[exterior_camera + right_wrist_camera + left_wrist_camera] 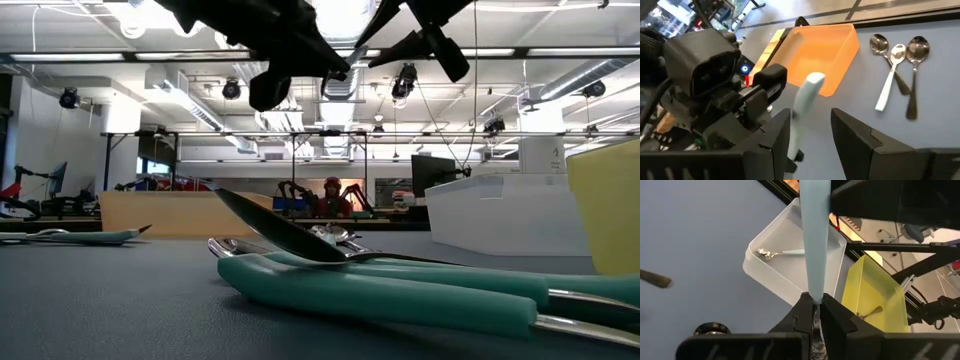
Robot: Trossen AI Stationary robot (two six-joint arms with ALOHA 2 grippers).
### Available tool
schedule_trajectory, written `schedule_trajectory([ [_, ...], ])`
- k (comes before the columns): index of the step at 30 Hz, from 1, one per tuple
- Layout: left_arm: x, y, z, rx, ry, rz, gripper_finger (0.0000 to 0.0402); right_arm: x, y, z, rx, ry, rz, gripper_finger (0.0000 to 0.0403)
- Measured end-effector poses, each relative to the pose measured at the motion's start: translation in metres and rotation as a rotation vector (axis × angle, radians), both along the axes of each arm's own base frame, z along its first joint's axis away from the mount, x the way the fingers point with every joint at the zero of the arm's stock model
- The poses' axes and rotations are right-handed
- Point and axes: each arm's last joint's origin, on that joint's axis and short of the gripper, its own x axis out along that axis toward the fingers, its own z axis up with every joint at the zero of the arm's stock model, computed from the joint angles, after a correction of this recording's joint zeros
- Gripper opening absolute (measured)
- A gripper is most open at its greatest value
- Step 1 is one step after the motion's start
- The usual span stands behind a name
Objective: Sort silverware by color (type)
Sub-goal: Put the white spoon into the transparent bin
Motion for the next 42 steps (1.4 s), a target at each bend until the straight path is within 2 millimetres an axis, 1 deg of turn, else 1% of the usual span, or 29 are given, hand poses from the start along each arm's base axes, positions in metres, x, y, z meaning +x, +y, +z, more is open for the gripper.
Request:
schedule_trajectory([
  [11,0.018,0.003,0.013,0.044,-0.023,-0.017,0.0004,0.002,0.000,0.001,-0.001,-0.021,0.001,0.0130],
  [15,0.023,0.003,0.014,0.067,-0.018,-0.032,0.0006,0.001,0.000,0.002,-0.002,-0.022,0.001,0.0103],
  [21,0.024,0.004,0.016,0.080,-0.006,-0.034,0.0018,0.001,0.000,0.002,-0.014,-0.015,0.010,0.0025],
  [29,0.025,0.006,0.020,0.100,-0.005,-0.030,0.0015,-0.003,-0.001,0.006,-0.019,-0.009,0.037,0.0021],
  [32,0.024,0.007,0.019,0.104,0.009,-0.031,0.0026,-0.013,-0.005,0.007,-0.024,0.063,0.034,0.0021],
  [37,0.023,0.007,0.018,0.105,0.029,-0.045,0.0051,-0.043,-0.014,0.009,0.009,0.189,-0.025,0.0021],
  [39,0.021,0.006,0.017,0.102,0.050,-0.062,0.0062,-0.054,-0.015,0.010,0.032,0.229,-0.037,0.0021],
  [42,0.019,0.006,0.014,0.095,0.082,-0.074,0.0076,-0.067,-0.014,0.005,0.091,0.340,-0.003,0.0021],
])
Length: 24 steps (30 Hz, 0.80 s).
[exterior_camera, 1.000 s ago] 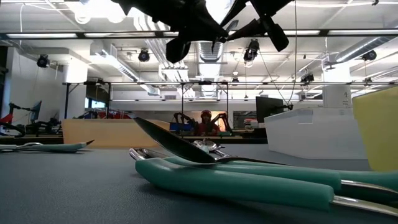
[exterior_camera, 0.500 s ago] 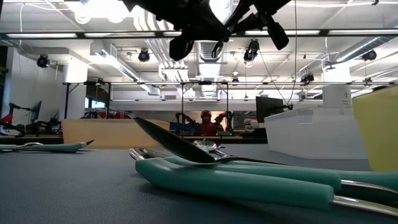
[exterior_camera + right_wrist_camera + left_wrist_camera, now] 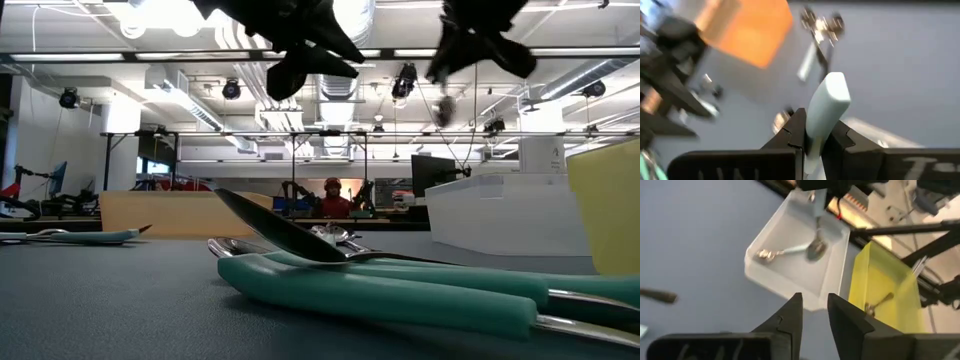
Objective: Sort silverware by color (type)
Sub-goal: Put the white spoon into the transparent bin, then put the green spoon into the orange bin
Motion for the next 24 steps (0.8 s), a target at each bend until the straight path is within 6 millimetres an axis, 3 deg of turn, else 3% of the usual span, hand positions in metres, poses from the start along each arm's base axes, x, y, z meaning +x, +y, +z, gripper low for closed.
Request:
schedule_trajectory([
  [6,-0.006,0.000,-0.009,0.031,0.108,-0.026,0.0088,-0.015,0.007,-0.021,0.126,0.301,0.060,0.0021],
  [11,-0.009,-0.001,-0.012,0.034,0.157,-0.031,0.0089,-0.012,0.009,-0.036,0.178,0.456,0.097,0.0028],
  [19,-0.014,0.000,-0.022,0.052,0.260,-0.002,0.0089,-0.007,0.012,-0.042,0.200,0.499,0.160,0.0141],
  [24,-0.009,0.001,-0.047,-0.006,0.389,0.068,0.0089,-0.010,0.011,-0.039,0.184,0.494,0.195,0.0177],
])
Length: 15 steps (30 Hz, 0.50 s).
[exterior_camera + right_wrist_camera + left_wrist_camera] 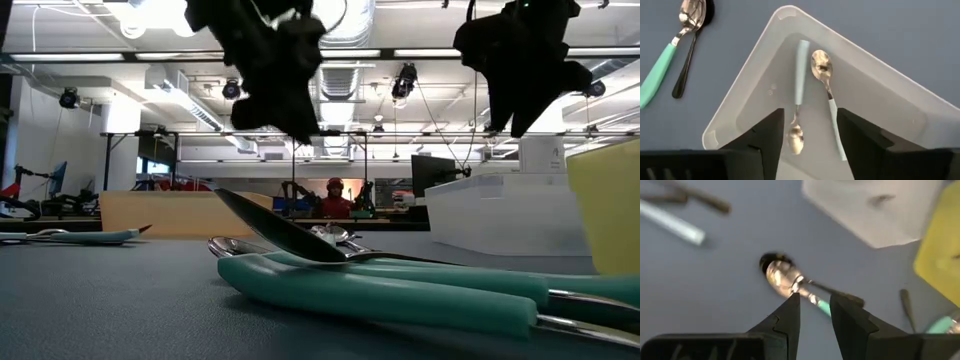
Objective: Sort silverware by color (type)
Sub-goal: Put the green spoon into the orange bin
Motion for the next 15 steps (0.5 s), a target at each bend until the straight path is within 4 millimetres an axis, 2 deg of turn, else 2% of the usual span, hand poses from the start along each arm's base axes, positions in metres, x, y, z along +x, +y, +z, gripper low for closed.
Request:
schedule_trajectory([
  [9,0.018,-0.011,-0.054,-0.189,0.150,0.183,0.0089,-0.006,-0.001,0.005,-0.060,0.038,0.233,0.0173],
  [12,0.021,-0.020,-0.062,-0.261,0.167,0.220,0.0089,-0.008,-0.001,0.005,-0.077,0.060,0.301,0.0173],
  [15,0.028,-0.032,-0.056,-0.275,0.132,0.239,0.0089,-0.009,-0.002,0.005,-0.101,0.086,0.372,0.0173],
])
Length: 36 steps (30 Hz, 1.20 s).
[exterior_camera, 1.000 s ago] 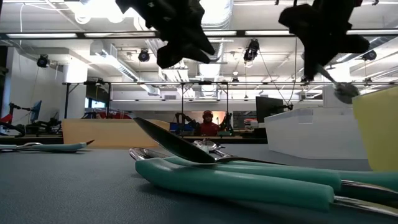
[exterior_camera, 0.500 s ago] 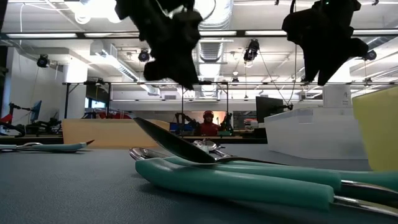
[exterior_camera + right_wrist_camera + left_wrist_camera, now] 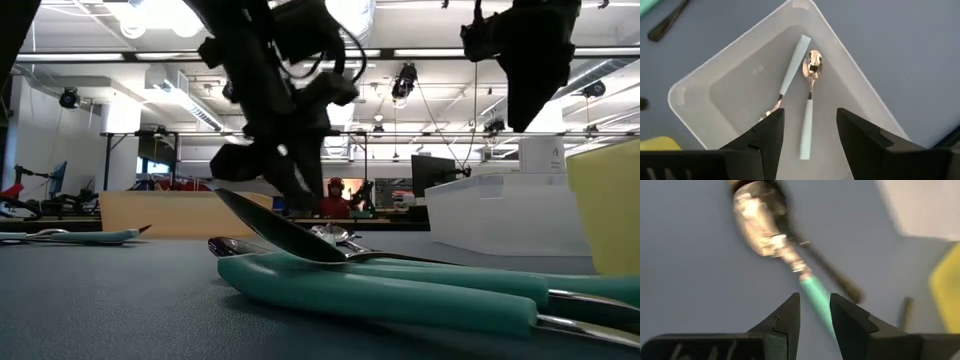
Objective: Sort silverware by color (type)
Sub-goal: Put the green spoon into the orange bin
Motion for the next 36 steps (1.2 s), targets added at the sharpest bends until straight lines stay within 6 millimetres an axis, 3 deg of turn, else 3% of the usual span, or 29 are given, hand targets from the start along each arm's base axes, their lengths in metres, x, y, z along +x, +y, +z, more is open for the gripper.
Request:
schedule_trajectory([
  [9,0.031,-0.020,0.004,0.080,-0.007,0.109,0.0089,0.000,-0.001,0.000,-0.065,0.021,0.135,0.0171],
  [19,0.065,-0.030,-0.003,0.205,0.395,0.066,0.0089,0.000,-0.002,0.001,-0.102,0.034,0.193,0.0171],
  [28,0.109,-0.038,-0.006,0.233,0.431,-0.009,0.0089,0.000,-0.002,0.000,-0.110,0.039,0.214,0.0171],
  [31,0.110,-0.039,-0.014,0.244,0.480,-0.009,0.0089,0.000,-0.002,0.000,-0.111,0.039,0.217,0.0171],
  [36,0.091,-0.046,-0.017,0.243,0.588,0.007,0.0089,0.000,-0.002,-0.001,-0.112,0.041,0.218,0.0171],
])
